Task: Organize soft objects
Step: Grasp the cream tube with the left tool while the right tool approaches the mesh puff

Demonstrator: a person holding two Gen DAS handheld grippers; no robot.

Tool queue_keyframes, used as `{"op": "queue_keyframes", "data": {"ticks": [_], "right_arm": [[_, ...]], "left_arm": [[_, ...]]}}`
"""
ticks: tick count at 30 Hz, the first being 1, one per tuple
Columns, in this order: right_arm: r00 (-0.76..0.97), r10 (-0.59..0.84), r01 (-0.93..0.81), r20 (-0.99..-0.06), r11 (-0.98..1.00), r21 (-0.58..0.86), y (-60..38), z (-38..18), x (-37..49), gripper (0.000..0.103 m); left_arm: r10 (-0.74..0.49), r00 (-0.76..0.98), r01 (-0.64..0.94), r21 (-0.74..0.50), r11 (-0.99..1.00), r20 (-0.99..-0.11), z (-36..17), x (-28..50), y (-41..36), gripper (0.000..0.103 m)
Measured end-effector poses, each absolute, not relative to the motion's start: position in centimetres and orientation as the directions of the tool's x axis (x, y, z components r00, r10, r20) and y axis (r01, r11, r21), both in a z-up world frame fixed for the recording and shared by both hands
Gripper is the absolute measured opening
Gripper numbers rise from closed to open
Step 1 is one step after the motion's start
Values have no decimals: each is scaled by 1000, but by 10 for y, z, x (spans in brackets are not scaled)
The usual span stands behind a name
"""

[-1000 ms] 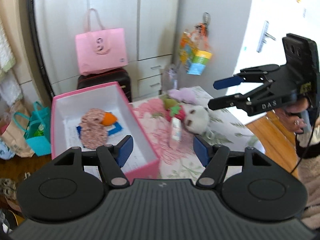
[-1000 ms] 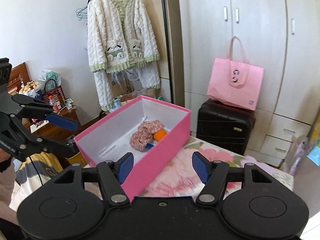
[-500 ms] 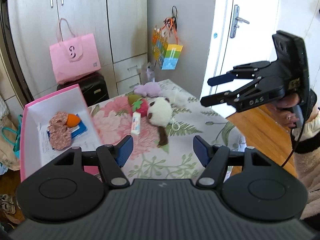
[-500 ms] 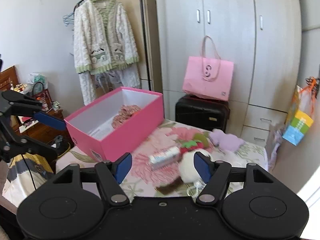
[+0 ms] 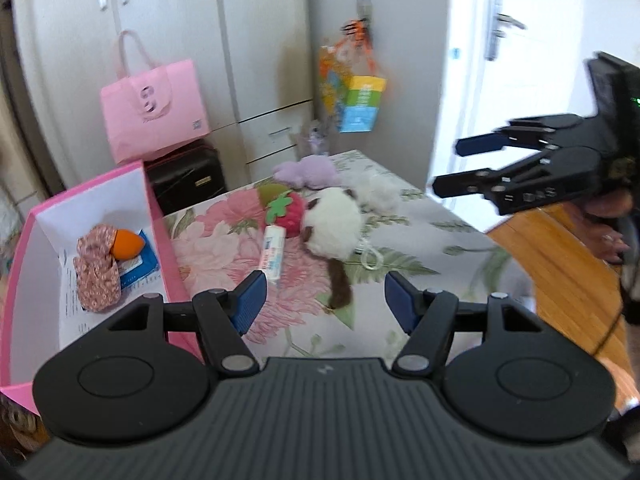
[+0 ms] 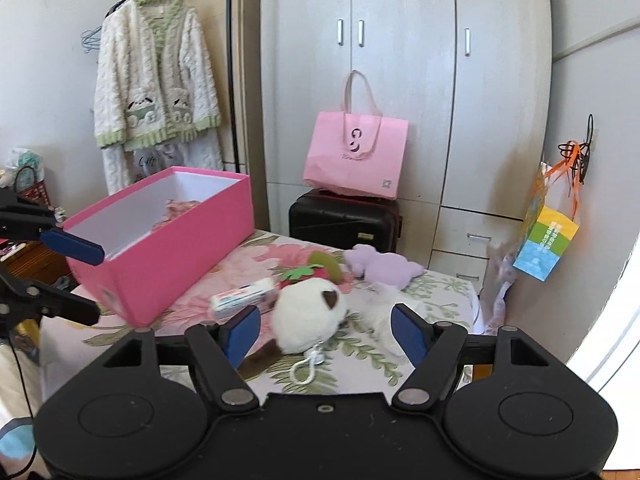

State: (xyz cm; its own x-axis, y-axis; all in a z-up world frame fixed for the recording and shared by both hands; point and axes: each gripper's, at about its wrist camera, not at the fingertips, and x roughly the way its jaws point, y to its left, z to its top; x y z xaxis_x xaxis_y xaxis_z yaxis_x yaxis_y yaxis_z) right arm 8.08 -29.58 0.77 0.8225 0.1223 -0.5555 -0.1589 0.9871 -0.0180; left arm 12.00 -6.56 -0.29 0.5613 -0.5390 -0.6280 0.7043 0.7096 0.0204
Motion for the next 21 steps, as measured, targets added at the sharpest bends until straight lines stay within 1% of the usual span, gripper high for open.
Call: {"op": "queue_keyframes", "data": {"ticks": [4, 8, 10, 13, 16, 18, 21], "right_arm": [[835, 115, -149, -538, 989, -20, -303, -6, 97, 77], [848, 127, -136, -515, 990, 21, -317, -22, 115, 81], [854, 120, -119, -507, 992, 35, -323, -31, 125, 81], [860, 114, -96, -497, 993, 61, -334, -45, 142, 81], [865, 86, -77, -495, 996, 39, -342, -58, 158, 81], [861, 89, -82, -500, 996, 35, -347, -66, 167, 81], [850, 117, -97, -514, 993, 66, -356, -76, 179, 81]], "left_arm": [[-535, 550, 692, -8, 722, -641, -23, 143, -78, 62], [-525, 541, 686, -15, 727, -657, -40, 166, -93, 53], [-523, 550, 676, -21, 736, -651, -46, 177, -98, 50], [-490, 602, 642, 17, 767, -630, -55, 191, -107, 48], [-448, 644, 612, 67, 788, -620, -66, 204, -118, 46], [-426, 658, 596, 85, 798, -621, -74, 212, -123, 44], [-374, 682, 566, 130, 814, -628, -88, 222, -131, 42]]}}
